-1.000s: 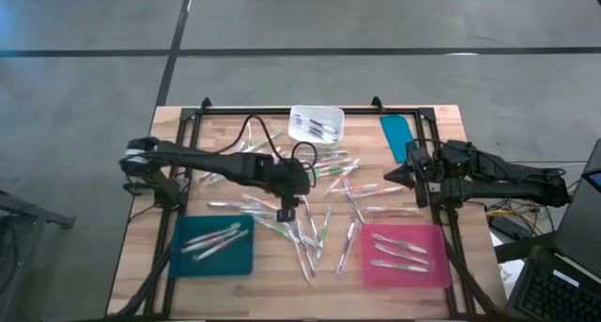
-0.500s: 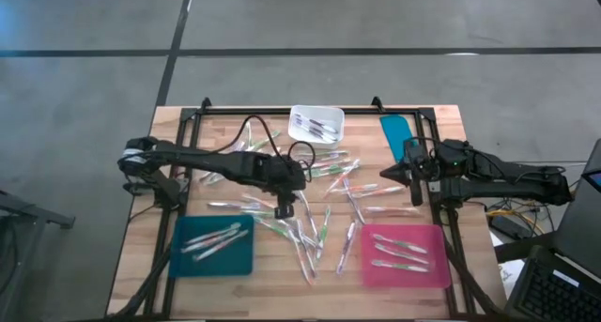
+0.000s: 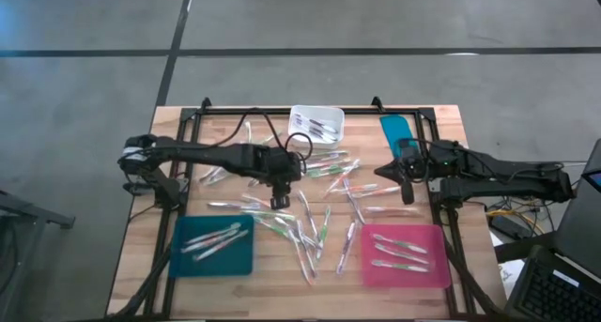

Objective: Pick & Place Toothbrushes
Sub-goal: Put the violet toothbrush into the white bin

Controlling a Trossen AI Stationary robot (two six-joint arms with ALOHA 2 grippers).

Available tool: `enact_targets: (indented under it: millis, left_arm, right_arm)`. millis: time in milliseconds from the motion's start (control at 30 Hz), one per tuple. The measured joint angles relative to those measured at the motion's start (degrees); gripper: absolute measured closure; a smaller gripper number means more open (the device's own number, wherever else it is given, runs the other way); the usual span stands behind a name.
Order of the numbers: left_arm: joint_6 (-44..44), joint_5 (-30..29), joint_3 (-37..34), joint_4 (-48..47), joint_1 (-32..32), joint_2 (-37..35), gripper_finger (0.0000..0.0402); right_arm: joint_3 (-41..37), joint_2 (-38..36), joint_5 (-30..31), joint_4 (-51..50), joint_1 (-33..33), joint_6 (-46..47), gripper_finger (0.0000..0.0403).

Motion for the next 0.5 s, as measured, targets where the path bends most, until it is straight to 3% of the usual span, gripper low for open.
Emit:
enact_targets:
  millis: [500]
  left_arm:
    - [29.5, -0.1, 0.2, 9.2, -3.2, 4.3, 0.0269]
  right_arm:
    - [0.2, 5.5, -0.1, 2.3, 0.0, -0.2, 0.0394]
